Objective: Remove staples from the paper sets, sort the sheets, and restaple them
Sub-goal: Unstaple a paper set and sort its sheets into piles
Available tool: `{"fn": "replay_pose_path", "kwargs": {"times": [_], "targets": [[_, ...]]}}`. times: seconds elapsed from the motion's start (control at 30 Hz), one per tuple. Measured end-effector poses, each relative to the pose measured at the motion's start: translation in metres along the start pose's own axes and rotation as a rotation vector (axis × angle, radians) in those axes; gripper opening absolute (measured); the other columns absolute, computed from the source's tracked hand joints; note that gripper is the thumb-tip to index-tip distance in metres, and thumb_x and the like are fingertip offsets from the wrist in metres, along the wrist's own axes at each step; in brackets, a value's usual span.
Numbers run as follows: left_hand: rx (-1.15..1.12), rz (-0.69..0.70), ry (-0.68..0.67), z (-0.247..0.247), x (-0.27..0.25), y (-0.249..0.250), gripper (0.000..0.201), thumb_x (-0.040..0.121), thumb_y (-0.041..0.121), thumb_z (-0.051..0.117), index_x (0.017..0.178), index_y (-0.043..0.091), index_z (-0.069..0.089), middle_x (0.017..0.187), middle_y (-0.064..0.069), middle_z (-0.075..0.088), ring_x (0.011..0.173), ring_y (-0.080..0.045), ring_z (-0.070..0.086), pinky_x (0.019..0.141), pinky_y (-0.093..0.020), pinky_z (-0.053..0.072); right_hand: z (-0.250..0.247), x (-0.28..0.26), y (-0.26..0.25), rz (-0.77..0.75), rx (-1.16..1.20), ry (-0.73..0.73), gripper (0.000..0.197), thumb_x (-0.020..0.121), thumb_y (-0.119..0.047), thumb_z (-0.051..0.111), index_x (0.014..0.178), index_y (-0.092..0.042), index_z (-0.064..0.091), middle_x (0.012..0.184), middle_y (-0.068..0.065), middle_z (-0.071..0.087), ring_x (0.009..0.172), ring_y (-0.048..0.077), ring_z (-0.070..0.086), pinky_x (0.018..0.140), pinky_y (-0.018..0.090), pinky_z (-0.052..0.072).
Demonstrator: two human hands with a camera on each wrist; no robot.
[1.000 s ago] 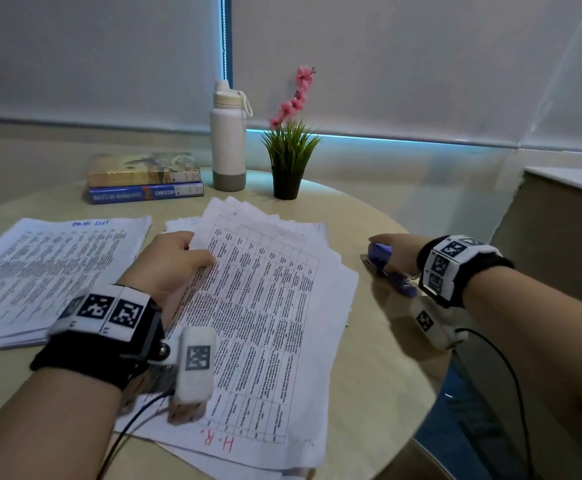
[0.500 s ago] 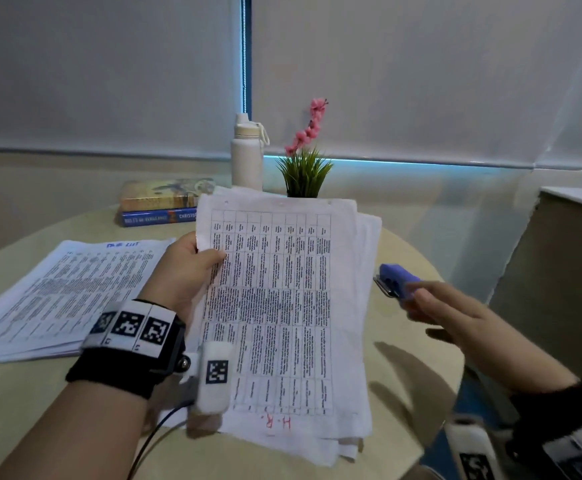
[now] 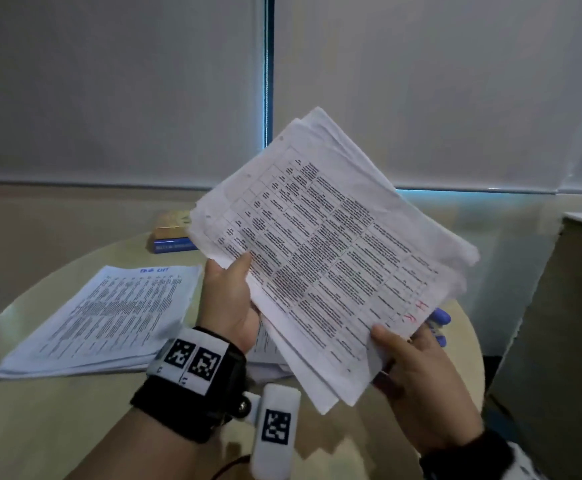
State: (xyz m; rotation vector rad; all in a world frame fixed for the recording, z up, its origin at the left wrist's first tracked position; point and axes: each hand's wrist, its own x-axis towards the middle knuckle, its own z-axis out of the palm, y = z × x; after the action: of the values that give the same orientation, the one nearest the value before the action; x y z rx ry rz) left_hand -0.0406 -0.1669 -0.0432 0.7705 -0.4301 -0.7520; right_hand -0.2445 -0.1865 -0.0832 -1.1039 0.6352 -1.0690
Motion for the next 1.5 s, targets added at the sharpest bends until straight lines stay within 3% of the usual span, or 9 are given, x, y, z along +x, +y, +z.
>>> {"fn": "replay_pose_path", "kwargs": {"times": [0.2, 0.33, 0.53, 0.6, 0.7, 0.8, 0.97, 1.27, 1.5], "targets": [[0.721, 0.596, 0.109, -0.025, 0.001, 0.031, 0.097, 0.080, 0.020, 0.074, 0.152, 0.031, 0.009, 0.155, 0.007, 0.020, 0.140, -0.019, 0.032, 0.113, -0.054, 0.032, -0.020, 0.036, -0.048, -0.393, -0.578, 0.099, 0.020, 0.083, -0.005, 0.053, 0.086, -0.021, 0.065, 0.078, 0.004, 0.071, 0.071, 0.024, 0.065, 0.066, 0.038, 0.055], [1.462, 1.036, -0.113, 0.005, -0.014, 0.069, 0.104, 0.068, 0.056, 0.070, 0.153, 0.028, 0.015, 0.162, -0.001, 0.013, 0.150, -0.024, 0.004, 0.118, -0.050, 0.001, -0.009, 0.047, -0.108, -0.552, -1.124, -0.067, 0.030, 0.065, -0.015, 0.043, 0.083, -0.033, 0.059, 0.074, -0.003, 0.067, 0.071, 0.018, 0.063, 0.067, 0.035, 0.053], [1.147, 0.522, -0.481, 0.024, 0.007, 0.080, 0.008, 0.084, 0.019, 0.070, 0.091, 0.021, 0.074, 0.088, -0.003, 0.076, 0.083, -0.022, 0.072, 0.079, -0.051, 0.057, 0.012, 0.061, -0.138, -0.821, -1.404, 0.039, 0.025, 0.078, -0.018, 0.060, 0.103, -0.024, 0.057, 0.097, 0.005, 0.066, 0.097, 0.029, 0.057, 0.083, 0.042, 0.046], [0.988, 0.444, -0.408, 0.018, 0.010, 0.074, 0.015, 0.088, 0.009, 0.065, 0.092, 0.021, 0.073, 0.090, -0.003, 0.076, 0.083, -0.018, 0.073, 0.079, -0.045, 0.058, 0.002, 0.066, -0.127, -0.887, -1.248, 0.288, 0.060, 0.074, -0.022, 0.074, 0.128, -0.023, 0.047, 0.118, 0.003, 0.060, 0.113, 0.024, 0.051, 0.094, 0.038, 0.041], [0.767, 0.328, -0.382, 0.011, 0.008, 0.066, 0.015, 0.092, 0.007, 0.060, 0.103, 0.012, 0.068, 0.090, -0.001, 0.076, 0.083, -0.015, 0.073, 0.076, -0.032, 0.057, -0.011, 0.070, -0.103, -0.586, -0.627, 0.130, 0.091, 0.063, -0.034, 0.084, 0.138, -0.020, 0.036, 0.130, 0.006, 0.056, 0.120, 0.020, 0.054, 0.099, 0.039, 0.046], [0.648, 0.218, -0.404, 0.009, 0.001, 0.057, 0.014, 0.093, 0.009, 0.057, 0.105, 0.012, 0.065, 0.089, 0.001, 0.077, 0.080, -0.012, 0.073, 0.070, -0.027, 0.060, -0.008, 0.064, -0.087, -0.277, -0.209, -0.129, 0.052, 0.072, -0.013, 0.071, 0.121, -0.006, 0.056, 0.105, 0.009, 0.072, 0.096, 0.025, 0.070, 0.073, 0.031, 0.057], [0.615, 0.271, -0.402, 0.008, -0.006, 0.050, 0.039, 0.088, 0.012, 0.064, 0.125, 0.013, 0.053, 0.115, -0.007, 0.070, 0.103, -0.022, 0.070, 0.089, -0.043, 0.055, -0.001, 0.054, -0.081, -0.371, -0.224, -0.070, 0.022, 0.080, -0.003, 0.063, 0.101, -0.006, 0.064, 0.086, 0.005, 0.076, 0.078, 0.019, 0.073, 0.060, 0.026, 0.057], [0.524, 0.358, -0.540, 0.018, -0.016, 0.068, 0.058, 0.073, 0.008, 0.068, 0.122, 0.027, 0.044, 0.106, -0.012, 0.062, 0.086, -0.019, 0.072, 0.070, -0.030, 0.059, 0.001, 0.042, -0.086, -0.335, -0.176, -0.148, 0.046, 0.070, -0.011, 0.066, 0.115, -0.003, 0.056, 0.098, 0.015, 0.072, 0.086, 0.025, 0.072, 0.064, 0.030, 0.058], [0.484, 0.394, -0.680, 0.033, -0.012, 0.078, 0.030, 0.085, 0.003, 0.060, 0.095, 0.031, 0.065, 0.110, -0.010, 0.061, 0.091, -0.020, 0.068, 0.073, -0.032, 0.057, 0.016, 0.037, -0.107, -0.798, -0.375, -0.049, 0.040, 0.087, 0.004, 0.058, 0.115, -0.022, 0.045, 0.087, -0.004, 0.052, 0.062, -0.003, 0.058, 0.057, 0.013, 0.051]]}}
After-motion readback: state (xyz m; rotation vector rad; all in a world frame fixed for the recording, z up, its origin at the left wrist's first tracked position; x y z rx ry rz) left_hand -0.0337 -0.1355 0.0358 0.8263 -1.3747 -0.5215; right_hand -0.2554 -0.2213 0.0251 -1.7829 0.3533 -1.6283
